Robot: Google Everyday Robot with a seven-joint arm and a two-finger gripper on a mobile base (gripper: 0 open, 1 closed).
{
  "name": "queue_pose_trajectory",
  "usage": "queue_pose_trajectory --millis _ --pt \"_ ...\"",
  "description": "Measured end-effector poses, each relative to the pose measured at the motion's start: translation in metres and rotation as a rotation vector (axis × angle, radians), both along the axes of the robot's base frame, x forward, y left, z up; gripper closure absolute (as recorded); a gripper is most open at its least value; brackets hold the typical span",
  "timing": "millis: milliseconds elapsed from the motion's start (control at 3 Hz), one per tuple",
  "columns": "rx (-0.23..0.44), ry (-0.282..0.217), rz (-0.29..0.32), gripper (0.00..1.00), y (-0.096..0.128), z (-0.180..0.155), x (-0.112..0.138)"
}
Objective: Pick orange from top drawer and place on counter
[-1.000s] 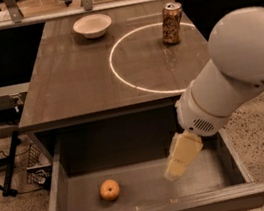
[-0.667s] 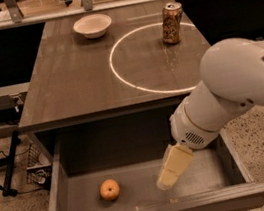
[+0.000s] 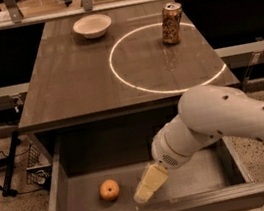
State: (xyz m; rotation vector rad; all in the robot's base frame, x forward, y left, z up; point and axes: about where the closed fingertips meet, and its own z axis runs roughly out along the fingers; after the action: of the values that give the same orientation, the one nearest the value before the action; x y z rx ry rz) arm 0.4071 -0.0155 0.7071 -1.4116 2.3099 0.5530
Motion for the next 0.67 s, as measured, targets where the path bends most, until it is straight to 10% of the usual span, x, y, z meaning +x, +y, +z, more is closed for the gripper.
queue_pose_trajectory --millis 667 --pt "-0.007 -0.031 -0.097 0.00 0.037 -0.034 0.021"
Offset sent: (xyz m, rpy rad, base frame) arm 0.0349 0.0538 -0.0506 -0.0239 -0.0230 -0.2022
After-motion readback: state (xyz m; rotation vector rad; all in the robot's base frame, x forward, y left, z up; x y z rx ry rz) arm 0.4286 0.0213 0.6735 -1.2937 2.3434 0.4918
